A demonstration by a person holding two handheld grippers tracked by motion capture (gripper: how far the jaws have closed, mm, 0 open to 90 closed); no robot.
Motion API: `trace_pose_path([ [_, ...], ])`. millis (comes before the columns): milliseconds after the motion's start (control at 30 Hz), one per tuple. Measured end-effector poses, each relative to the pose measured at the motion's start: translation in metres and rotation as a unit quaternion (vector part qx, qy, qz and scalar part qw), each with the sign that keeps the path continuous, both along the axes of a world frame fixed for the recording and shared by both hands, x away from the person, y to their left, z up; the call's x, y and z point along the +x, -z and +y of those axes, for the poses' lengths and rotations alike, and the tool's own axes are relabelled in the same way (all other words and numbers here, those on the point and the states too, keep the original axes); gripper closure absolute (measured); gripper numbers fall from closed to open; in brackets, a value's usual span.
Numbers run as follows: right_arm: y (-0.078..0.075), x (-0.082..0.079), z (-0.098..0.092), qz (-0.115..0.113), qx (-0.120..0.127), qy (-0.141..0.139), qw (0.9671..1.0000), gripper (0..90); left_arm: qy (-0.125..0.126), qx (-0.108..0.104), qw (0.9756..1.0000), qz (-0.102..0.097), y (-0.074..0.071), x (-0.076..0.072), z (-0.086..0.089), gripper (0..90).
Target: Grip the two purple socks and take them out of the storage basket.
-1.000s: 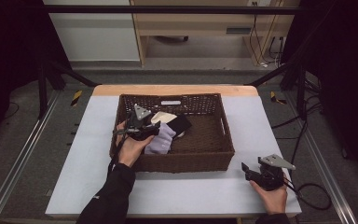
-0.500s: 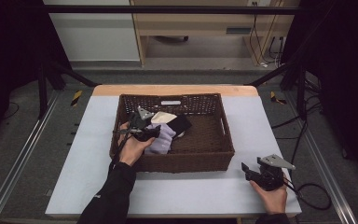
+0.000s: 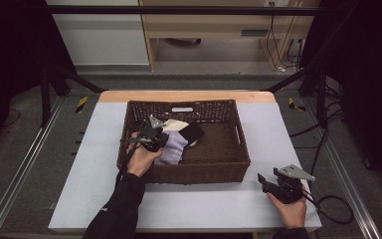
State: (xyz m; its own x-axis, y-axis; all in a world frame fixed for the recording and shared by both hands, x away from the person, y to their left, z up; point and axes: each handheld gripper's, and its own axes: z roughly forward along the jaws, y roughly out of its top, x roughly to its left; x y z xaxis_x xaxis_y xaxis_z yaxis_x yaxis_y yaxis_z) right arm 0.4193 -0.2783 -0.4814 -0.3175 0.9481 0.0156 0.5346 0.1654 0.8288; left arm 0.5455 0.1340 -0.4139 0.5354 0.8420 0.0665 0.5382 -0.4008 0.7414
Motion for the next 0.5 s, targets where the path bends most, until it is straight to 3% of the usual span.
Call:
trace_pose_path([
  [233, 0.0, 0.0, 0.0, -0.001, -0.001, 0.0, 1.0, 35.7, 0.007, -0.019, 0.9994, -0.029, -0.005, -0.004, 0.003, 86.9],
  [433, -0.001, 0.0, -0.001, -0.003, -0.001, 0.001, 1.0, 35.9, 0.008, -0.08, 0.9941, -0.072, -0.018, -0.009, 0.01, 87.1],
  [500, -0.001, 0.0, -0.001, -0.002, -0.001, 0.001, 1.0, 35.9, 0.009, -0.084, 0.9935, -0.077, -0.02, -0.01, 0.011, 87.1],
])
